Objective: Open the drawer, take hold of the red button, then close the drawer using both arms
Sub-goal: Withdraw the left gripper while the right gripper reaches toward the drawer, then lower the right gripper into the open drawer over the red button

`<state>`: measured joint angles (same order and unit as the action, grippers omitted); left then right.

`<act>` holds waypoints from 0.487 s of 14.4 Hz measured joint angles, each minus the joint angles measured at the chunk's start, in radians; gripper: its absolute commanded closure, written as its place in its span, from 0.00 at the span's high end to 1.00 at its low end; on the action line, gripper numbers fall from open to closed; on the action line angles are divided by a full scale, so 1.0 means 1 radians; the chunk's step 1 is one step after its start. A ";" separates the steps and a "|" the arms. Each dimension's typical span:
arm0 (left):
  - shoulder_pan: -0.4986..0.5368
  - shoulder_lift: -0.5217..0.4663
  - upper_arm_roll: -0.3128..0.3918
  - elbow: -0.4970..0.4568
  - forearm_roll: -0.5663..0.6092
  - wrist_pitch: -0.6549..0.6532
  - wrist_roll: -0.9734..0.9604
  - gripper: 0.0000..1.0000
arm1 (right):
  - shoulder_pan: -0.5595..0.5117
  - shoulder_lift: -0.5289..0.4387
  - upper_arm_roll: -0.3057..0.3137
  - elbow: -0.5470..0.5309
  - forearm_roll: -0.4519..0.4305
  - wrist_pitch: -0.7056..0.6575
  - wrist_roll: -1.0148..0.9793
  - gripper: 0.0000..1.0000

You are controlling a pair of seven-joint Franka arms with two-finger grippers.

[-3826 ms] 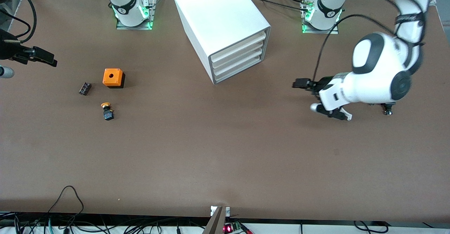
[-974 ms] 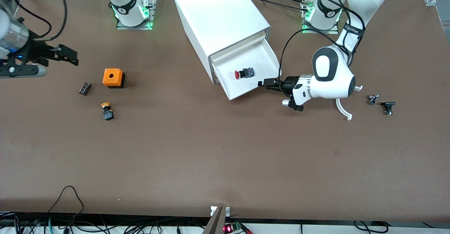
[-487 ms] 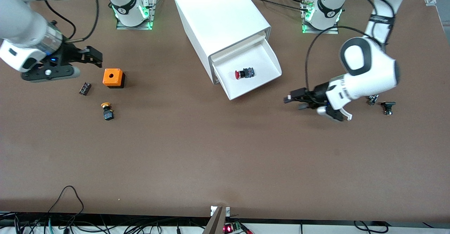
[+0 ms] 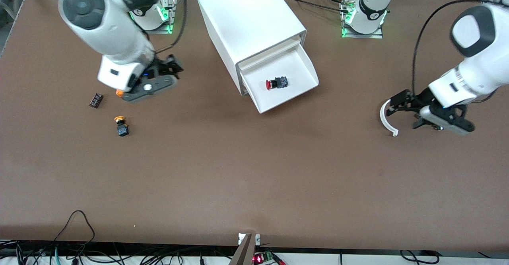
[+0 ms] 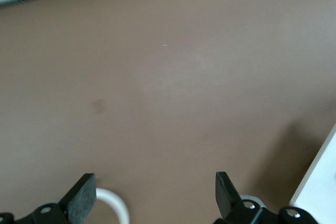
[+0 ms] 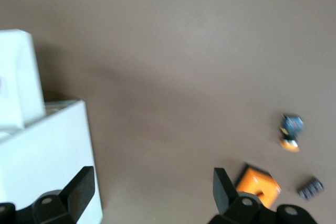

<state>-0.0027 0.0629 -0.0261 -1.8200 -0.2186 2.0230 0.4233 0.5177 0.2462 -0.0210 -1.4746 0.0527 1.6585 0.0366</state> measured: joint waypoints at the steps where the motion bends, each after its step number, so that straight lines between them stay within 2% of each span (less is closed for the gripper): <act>1: -0.002 -0.018 -0.001 0.032 0.054 -0.045 -0.022 1.00 | 0.036 0.041 0.001 0.053 0.008 0.014 0.000 1.00; 5: -0.004 -0.058 -0.001 0.141 0.203 -0.241 -0.167 1.00 | 0.116 0.180 0.007 0.226 0.013 0.037 -0.016 1.00; 7: -0.004 -0.060 -0.001 0.184 0.239 -0.321 -0.249 1.00 | 0.120 0.223 0.045 0.283 0.015 0.047 -0.061 1.00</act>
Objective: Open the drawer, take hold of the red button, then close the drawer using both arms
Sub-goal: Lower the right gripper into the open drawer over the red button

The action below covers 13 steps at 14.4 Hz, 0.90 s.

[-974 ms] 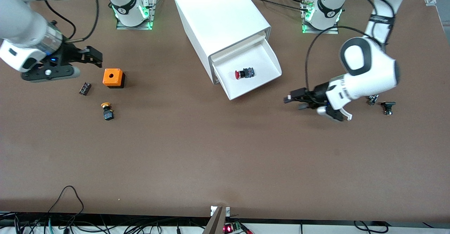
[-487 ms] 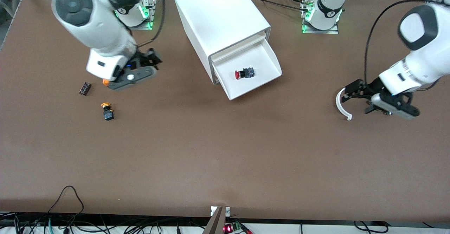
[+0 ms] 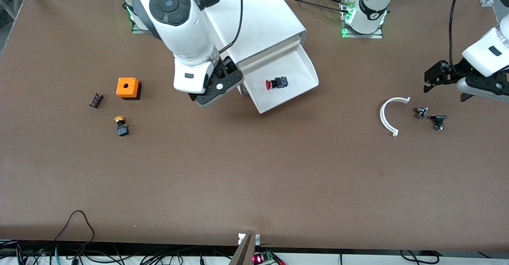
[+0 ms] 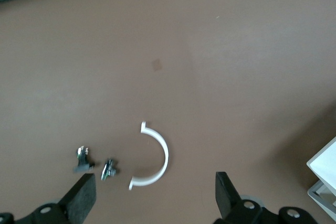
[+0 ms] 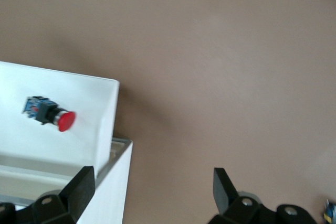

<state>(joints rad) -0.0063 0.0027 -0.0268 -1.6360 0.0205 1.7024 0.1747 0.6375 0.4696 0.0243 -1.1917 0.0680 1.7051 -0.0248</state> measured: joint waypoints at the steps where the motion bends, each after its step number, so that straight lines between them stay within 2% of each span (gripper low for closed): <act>1: 0.000 0.000 0.000 0.013 0.005 -0.020 -0.028 1.00 | 0.003 0.021 0.021 0.023 0.001 0.013 -0.027 1.00; 7: 0.000 0.003 0.000 0.019 0.006 -0.033 -0.133 1.00 | 0.040 0.148 0.124 0.068 0.002 0.156 -0.300 1.00; 13: 0.000 0.004 0.000 0.019 0.006 -0.086 -0.219 1.00 | 0.079 0.175 0.133 0.073 0.002 0.146 -0.597 1.00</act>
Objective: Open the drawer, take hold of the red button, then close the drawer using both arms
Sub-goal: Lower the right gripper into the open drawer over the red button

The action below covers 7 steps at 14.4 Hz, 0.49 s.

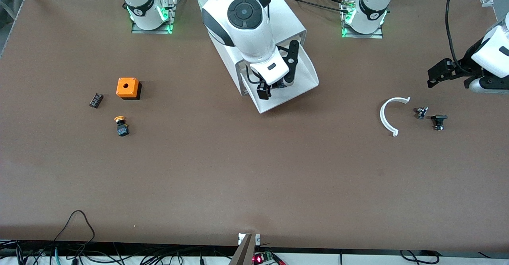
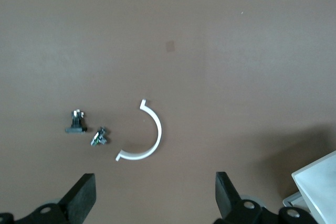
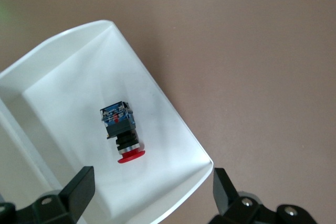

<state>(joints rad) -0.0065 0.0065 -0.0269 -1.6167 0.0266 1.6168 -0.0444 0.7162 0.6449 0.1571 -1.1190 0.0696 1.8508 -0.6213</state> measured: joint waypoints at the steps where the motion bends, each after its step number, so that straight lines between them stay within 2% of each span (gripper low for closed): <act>1: 0.000 0.000 0.000 0.000 0.000 -0.017 -0.010 1.00 | 0.004 0.010 0.000 0.000 0.000 -0.001 -0.029 1.00; 7: 0.001 0.000 0.007 0.010 0.000 -0.046 -0.019 1.00 | 0.057 0.096 0.000 0.002 0.000 0.029 -0.059 1.00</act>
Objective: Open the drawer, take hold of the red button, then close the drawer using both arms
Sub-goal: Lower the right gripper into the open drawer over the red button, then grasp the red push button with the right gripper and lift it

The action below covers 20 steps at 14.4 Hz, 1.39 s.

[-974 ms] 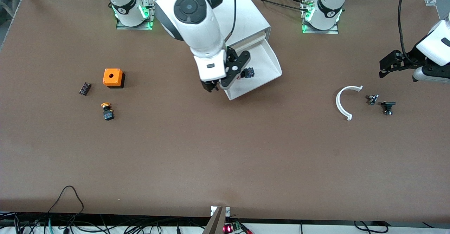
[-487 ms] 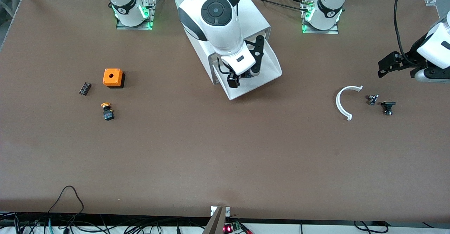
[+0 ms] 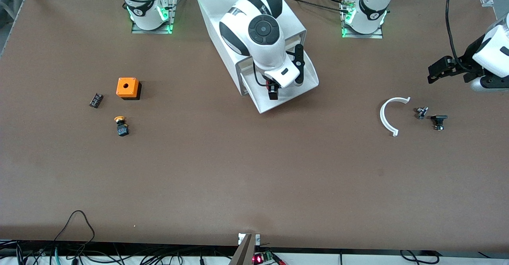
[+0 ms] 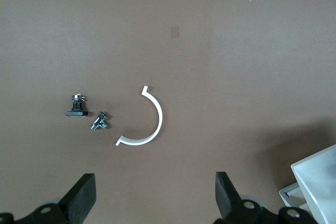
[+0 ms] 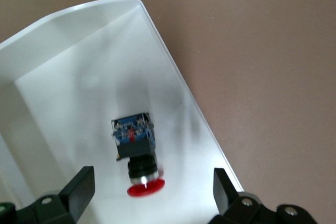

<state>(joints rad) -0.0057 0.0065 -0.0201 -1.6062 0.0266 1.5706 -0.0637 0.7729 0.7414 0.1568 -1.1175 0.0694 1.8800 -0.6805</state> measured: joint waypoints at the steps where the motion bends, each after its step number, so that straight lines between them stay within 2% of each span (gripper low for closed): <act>1: 0.000 0.000 0.000 0.002 0.000 0.000 -0.001 1.00 | 0.005 0.007 -0.001 0.000 0.000 0.005 0.000 1.00; 12: -0.001 0.000 0.000 0.014 0.000 -0.001 -0.002 1.00 | 0.041 0.052 -0.005 0.001 -0.031 0.011 -0.009 1.00; 20: -0.002 0.005 0.000 0.037 0.000 -0.001 -0.002 1.00 | 0.045 0.062 -0.007 0.001 -0.034 -0.001 -0.009 0.90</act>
<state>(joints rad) -0.0078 0.0119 -0.0204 -1.5696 0.0266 1.5691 -0.0655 0.8183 0.8035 0.1495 -1.1162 0.0352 1.8787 -0.6898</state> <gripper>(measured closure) 0.000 0.075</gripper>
